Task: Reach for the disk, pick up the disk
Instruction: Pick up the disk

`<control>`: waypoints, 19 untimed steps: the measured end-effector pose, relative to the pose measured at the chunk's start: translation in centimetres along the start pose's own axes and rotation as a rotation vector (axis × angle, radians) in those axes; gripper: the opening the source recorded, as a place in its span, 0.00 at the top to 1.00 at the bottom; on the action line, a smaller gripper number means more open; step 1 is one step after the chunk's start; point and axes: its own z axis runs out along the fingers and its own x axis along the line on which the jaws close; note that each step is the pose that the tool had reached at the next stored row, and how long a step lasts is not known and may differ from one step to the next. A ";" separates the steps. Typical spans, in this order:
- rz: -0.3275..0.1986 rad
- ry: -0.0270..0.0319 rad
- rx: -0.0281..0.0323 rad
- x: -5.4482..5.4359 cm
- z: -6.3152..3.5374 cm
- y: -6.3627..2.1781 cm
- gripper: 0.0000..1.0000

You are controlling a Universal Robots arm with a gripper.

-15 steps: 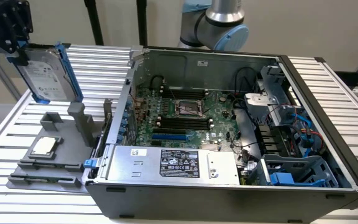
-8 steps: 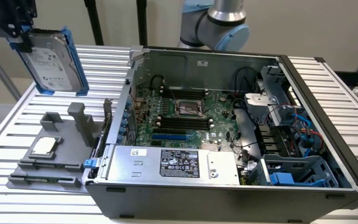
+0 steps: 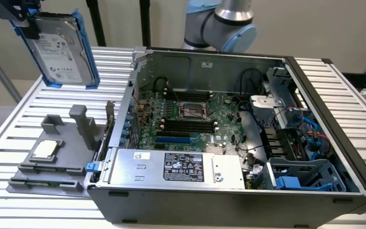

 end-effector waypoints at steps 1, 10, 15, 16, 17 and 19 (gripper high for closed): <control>0.000 -0.0002 -0.0007 0.1 -0.26 -0.30 0.67; 0.000 -0.0027 -0.0069 1.2 -2.18 -3.03 0.67; 0.000 -0.0037 -0.0106 1.8 -2.82 -4.92 0.67; 0.000 -0.0042 -0.0109 1.9 -2.91 -5.36 0.67; 0.000 -0.0046 -0.0112 2.0 -3.01 -5.85 0.67; 0.000 -0.0053 -0.0116 2.2 -3.20 -6.76 0.67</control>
